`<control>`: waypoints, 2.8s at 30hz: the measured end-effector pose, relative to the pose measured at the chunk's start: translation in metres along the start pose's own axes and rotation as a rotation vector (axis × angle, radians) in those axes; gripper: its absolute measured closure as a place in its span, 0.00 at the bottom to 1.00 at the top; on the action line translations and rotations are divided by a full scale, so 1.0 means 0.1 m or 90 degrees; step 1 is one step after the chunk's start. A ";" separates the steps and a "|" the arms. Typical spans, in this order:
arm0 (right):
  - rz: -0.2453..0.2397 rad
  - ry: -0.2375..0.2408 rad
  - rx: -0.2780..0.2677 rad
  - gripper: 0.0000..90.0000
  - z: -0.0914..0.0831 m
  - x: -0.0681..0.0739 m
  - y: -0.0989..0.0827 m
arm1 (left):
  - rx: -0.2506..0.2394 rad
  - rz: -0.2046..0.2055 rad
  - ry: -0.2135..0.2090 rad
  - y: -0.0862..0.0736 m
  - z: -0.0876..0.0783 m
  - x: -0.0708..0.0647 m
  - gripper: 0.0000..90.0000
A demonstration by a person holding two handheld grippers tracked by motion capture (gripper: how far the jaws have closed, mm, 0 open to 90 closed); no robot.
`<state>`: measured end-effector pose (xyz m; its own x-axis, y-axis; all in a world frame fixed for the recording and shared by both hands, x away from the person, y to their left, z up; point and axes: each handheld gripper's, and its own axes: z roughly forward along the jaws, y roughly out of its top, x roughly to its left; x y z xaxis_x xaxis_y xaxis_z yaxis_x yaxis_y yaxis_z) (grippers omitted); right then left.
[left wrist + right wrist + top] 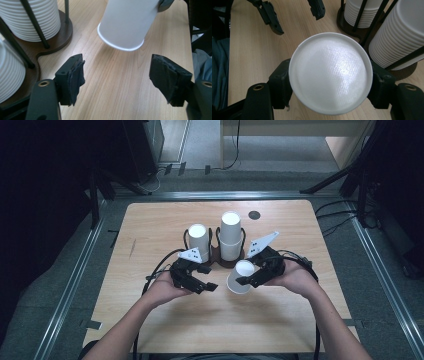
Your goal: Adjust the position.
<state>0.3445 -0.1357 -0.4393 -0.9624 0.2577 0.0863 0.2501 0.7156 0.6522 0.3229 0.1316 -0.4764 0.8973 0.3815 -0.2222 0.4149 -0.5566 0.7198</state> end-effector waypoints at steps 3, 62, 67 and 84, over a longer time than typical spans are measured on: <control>0.005 0.004 -0.007 0.36 0.04 0.02 0.00 | -0.002 0.003 -0.004 0.00 0.02 0.00 0.20; 0.060 0.087 -0.092 0.26 0.11 0.07 0.03 | 0.010 0.075 -0.073 0.10 0.22 -0.02 0.33; 0.042 0.075 -0.060 0.26 0.10 0.08 -0.05 | 0.019 0.072 -0.067 0.09 0.16 0.00 0.33; 0.017 0.056 -0.024 0.27 0.27 0.12 -0.18 | 0.108 0.115 -0.018 0.16 0.09 -0.02 0.32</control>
<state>0.3314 -0.1281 -0.4705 -0.9614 0.2176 0.1687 0.2735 0.6837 0.6766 0.3293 0.1155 -0.4703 0.9622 0.2446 -0.1197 0.2641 -0.7312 0.6289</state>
